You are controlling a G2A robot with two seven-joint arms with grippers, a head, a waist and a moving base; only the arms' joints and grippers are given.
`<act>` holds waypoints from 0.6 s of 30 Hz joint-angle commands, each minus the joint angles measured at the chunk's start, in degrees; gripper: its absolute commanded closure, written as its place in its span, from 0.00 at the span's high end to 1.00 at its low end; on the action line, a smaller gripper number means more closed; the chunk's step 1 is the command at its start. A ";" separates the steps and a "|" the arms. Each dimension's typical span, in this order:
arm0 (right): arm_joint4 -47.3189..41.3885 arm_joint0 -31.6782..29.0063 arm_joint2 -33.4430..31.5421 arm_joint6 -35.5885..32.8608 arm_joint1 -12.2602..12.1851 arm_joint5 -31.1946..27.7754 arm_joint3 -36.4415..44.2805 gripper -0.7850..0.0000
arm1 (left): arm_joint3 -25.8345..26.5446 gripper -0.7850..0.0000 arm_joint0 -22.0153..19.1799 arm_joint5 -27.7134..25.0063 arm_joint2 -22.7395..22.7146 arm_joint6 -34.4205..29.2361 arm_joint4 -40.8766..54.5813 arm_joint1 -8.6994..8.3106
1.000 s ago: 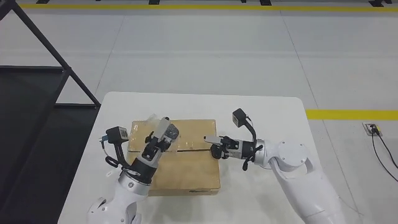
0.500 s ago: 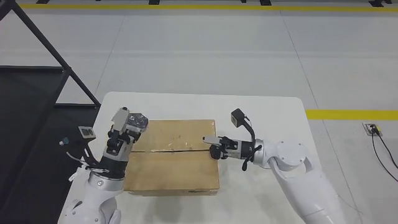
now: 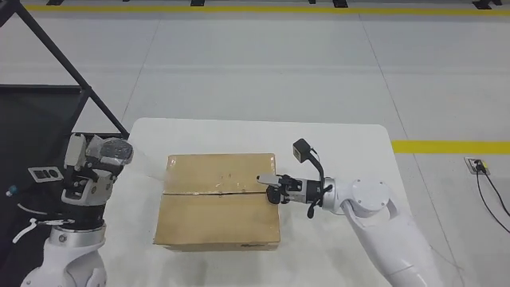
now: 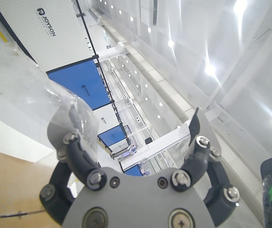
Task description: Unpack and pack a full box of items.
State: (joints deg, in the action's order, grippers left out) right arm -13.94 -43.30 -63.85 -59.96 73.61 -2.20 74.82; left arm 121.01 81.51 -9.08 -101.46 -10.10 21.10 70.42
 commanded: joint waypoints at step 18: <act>-0.11 -0.54 0.73 2.33 0.02 0.09 0.69 1.00 | -0.18 1.00 0.13 2.64 0.62 -5.83 -6.44 -0.57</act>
State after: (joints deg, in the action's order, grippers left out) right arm -13.89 -43.41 -63.12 -58.39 73.63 -2.13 75.09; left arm 120.74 81.81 -5.84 -101.47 -16.30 17.11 69.84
